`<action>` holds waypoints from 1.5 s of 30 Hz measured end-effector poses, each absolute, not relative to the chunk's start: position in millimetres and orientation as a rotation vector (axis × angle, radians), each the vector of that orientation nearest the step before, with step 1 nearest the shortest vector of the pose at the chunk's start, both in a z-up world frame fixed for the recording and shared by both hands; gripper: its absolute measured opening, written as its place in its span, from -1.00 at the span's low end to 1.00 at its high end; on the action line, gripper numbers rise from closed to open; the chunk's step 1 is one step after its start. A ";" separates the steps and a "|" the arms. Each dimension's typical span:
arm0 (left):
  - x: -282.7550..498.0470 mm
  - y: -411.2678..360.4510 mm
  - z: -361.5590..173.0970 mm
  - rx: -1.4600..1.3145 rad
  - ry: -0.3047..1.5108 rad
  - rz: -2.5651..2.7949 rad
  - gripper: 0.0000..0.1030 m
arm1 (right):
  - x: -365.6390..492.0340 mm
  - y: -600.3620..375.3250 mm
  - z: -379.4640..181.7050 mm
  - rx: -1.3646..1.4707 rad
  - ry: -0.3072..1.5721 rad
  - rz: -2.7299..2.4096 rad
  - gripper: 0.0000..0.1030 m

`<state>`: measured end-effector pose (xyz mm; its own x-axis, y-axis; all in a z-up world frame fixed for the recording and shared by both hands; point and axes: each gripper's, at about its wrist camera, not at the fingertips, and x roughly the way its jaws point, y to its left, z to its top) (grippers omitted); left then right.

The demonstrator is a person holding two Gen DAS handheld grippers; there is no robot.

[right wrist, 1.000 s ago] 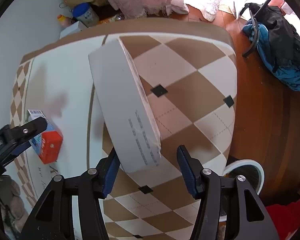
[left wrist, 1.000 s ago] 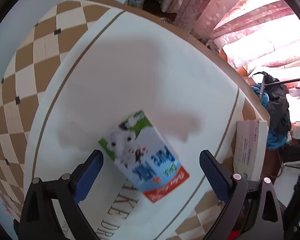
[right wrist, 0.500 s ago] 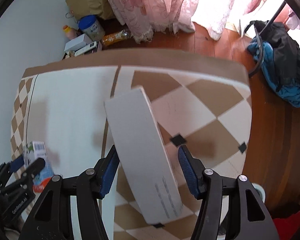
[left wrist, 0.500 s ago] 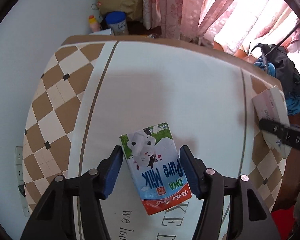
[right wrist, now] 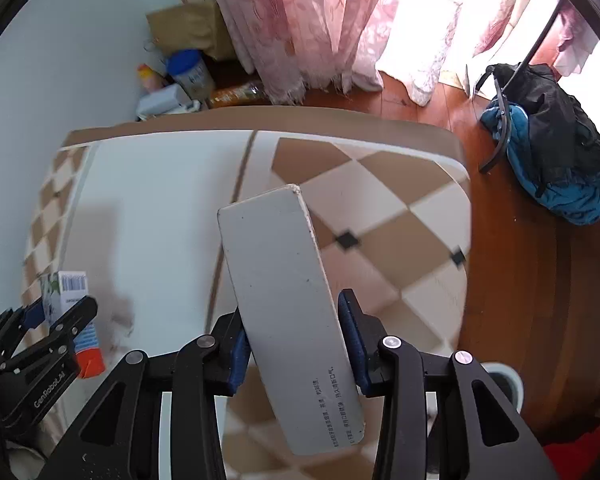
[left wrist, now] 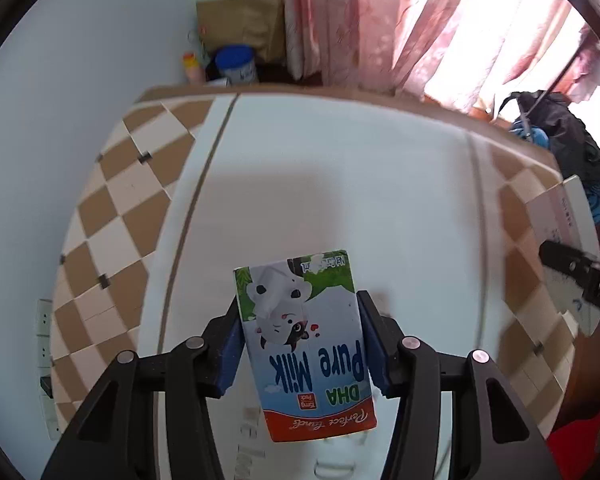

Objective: Collect trash
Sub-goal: 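Carry the white box and milk carton over the bin with both tools, then open both tools to drop the box and carton into the bin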

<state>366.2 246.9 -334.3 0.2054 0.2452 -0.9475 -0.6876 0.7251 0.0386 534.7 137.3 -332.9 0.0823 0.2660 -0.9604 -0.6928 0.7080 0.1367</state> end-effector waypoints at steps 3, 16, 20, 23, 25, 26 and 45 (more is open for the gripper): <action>356.4 222.6 -309.0 -0.409 1.147 0.659 -0.06 | 510.1 105.5 -310.6 -0.338 1.270 0.769 -0.18; 328.5 66.1 -174.6 -0.303 0.930 0.425 -0.07 | 429.2 -106.7 -178.2 -0.017 1.087 0.745 -0.18; 337.7 3.7 -145.2 -0.254 0.888 0.315 -0.07 | 421.5 -186.4 -159.2 0.041 1.050 0.671 -0.18; 354.1 -43.1 -138.9 -0.227 0.883 0.224 -0.07 | 421.2 -245.4 -161.1 0.082 1.056 0.605 -0.18; 365.8 -65.9 -142.8 -0.221 0.895 0.184 -0.07 | 426.6 -273.5 -170.3 0.096 1.075 0.567 -0.18; 373.2 -77.0 -148.2 -0.226 0.907 0.160 -0.07 | 429.9 -285.7 -176.6 0.101 1.086 0.544 -0.18; 519.4 -140.8 -371.7 -0.408 1.387 0.127 0.72 | 565.9 -358.3 -430.1 0.183 1.489 0.414 -0.16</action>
